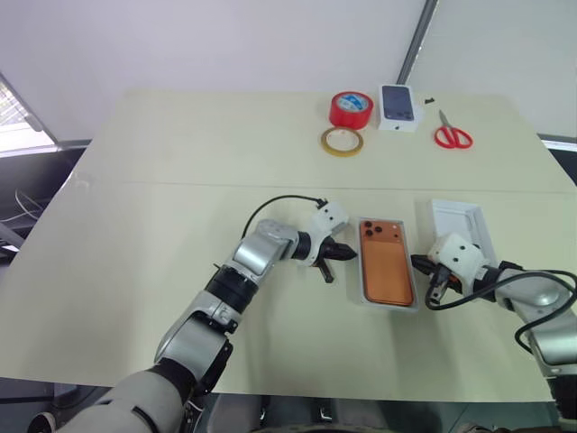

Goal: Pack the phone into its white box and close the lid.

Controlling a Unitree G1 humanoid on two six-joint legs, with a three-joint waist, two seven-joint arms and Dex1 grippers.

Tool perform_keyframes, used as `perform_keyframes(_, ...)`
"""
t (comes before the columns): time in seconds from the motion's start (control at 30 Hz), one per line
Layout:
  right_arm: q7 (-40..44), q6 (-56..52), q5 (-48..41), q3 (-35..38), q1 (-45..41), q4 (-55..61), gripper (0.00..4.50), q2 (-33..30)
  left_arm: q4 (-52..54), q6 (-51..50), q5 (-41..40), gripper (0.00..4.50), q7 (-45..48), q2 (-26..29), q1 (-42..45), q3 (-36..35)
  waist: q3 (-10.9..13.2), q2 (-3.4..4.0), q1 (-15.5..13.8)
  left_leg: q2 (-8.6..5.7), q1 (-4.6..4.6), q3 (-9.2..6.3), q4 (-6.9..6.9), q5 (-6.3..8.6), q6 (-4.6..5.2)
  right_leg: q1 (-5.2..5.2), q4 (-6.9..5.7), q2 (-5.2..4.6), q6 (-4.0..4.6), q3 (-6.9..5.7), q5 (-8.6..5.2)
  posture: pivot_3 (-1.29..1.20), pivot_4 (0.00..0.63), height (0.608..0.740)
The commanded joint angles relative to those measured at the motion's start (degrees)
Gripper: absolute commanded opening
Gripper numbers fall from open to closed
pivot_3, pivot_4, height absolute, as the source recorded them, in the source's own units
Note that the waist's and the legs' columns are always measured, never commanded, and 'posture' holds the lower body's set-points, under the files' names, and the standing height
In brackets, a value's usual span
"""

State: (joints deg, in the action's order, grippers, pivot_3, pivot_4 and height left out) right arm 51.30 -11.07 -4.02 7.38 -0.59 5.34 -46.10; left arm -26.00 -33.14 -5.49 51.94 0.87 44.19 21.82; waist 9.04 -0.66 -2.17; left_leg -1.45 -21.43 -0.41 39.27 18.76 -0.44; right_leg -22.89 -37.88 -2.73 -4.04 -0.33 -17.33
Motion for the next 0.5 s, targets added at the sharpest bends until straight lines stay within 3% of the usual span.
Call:
perform_keyframes(0.03, 1.6, 4.2, -1.0, -0.5, -1.9, 0.4, 0.04, -0.7, 2.0, 0.8, -0.9, 0.02, 1.8, -2.0, -0.5, 1.7, 0.0, 0.0, 0.0, 0.0, 0.0, 0.0, 0.0, -0.01, -0.01, 0.0, 0.0, 0.0, 0.0, 0.0, 0.0, 0.0, 0.15, 0.74)
perform_keyframes(0.5, 2.5, 6.3, -0.3, -0.1, -2.7, -2.6, 0.04, -1.4, -0.3, 1.7, -0.6, 0.02, 0.2, 1.0, 0.6, -2.6, 0.0, 0.0, 0.2, 0.01, 0.01, 0.0, 0.0, -0.04, -0.07, -0.02, -0.02, 0.03, 0.0, 0.0, 0.0, 0.0, 0.15, 0.74)
